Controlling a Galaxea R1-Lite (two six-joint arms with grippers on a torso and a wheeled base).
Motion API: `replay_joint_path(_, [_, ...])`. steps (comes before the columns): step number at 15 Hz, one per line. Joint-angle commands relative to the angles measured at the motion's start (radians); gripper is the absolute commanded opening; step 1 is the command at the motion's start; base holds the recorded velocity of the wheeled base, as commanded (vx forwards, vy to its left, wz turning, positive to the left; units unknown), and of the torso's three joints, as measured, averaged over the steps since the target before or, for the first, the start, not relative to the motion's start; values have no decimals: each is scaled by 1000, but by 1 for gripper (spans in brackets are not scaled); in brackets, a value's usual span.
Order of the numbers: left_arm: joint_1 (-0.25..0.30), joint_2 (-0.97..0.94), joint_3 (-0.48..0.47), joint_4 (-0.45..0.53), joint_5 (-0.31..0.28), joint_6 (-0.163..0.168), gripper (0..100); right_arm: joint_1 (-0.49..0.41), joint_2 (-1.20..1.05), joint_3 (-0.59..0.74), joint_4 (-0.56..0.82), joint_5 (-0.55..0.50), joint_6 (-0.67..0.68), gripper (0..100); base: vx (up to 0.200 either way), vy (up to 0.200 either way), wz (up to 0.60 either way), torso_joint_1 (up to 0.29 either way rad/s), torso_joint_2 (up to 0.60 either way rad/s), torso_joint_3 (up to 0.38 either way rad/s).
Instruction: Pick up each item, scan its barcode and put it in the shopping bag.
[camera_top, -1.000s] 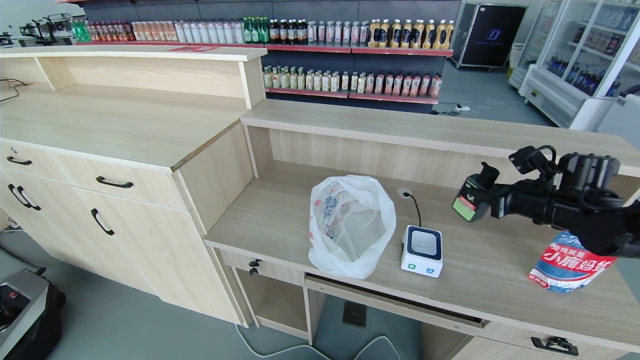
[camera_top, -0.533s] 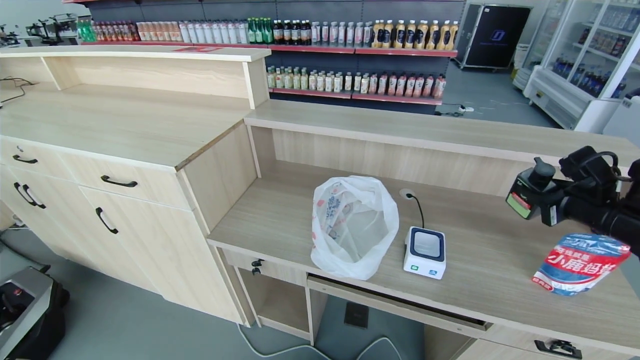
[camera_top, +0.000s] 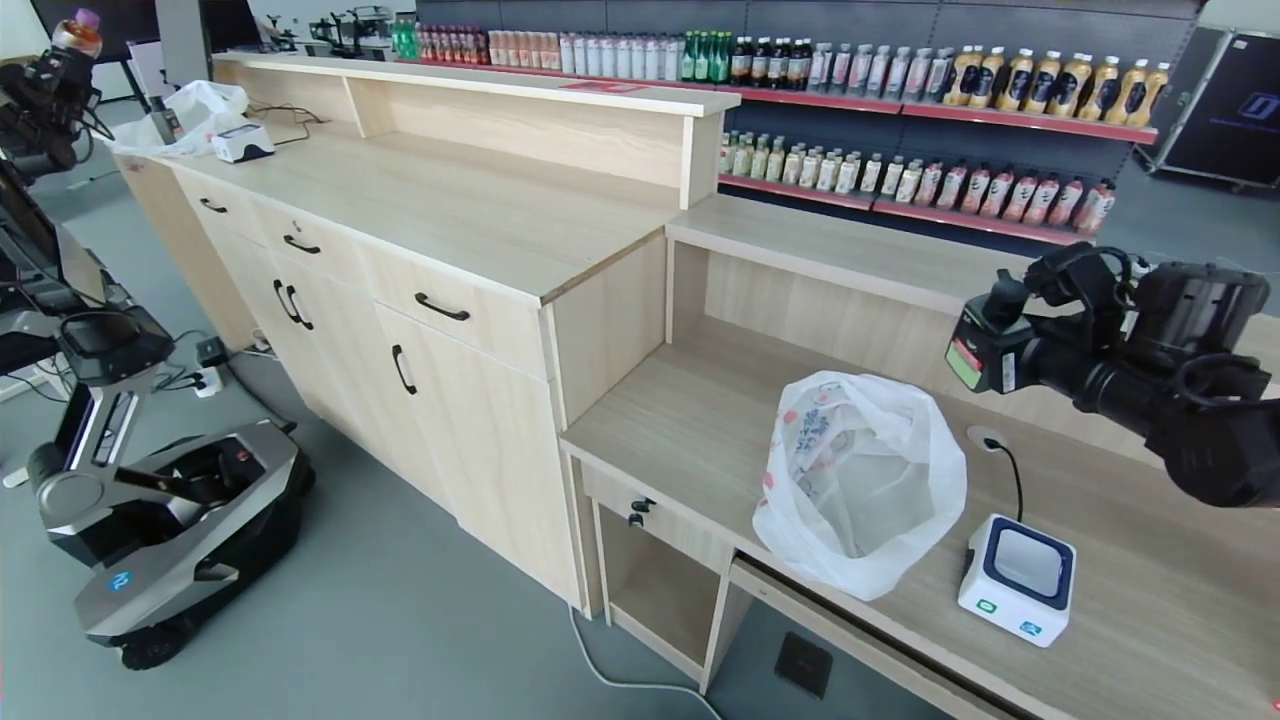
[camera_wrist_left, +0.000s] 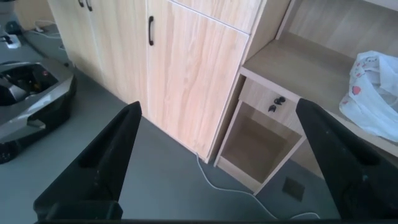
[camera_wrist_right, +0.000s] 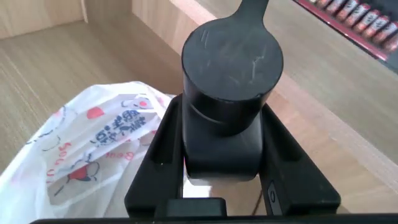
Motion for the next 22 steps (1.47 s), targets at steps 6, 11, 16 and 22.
replay_joint_path(6, [0, 0, 0, 0, 0, 0, 100, 8, 237, -12, -8, -4, 52, 0, 0, 0, 0, 0, 0, 0])
replay_joint_path(11, [0, 0, 0, 0, 0, 0, 100, 9, 358, -43, -13, -4, 59, 0, 0, 0, 0, 0, 0, 0])
replay_joint_path(16, [0, 0, 0, 0, 0, 0, 100, 42, 447, -135, -49, 41, 143, 0, 0, 0, 0, 0, 0, 0])
replay_joint_path(22, [0, 0, 0, 0, 0, 0, 100, 52, 532, -180, -82, 41, 143, 0, 0, 0, 0, 0, 0, 0])
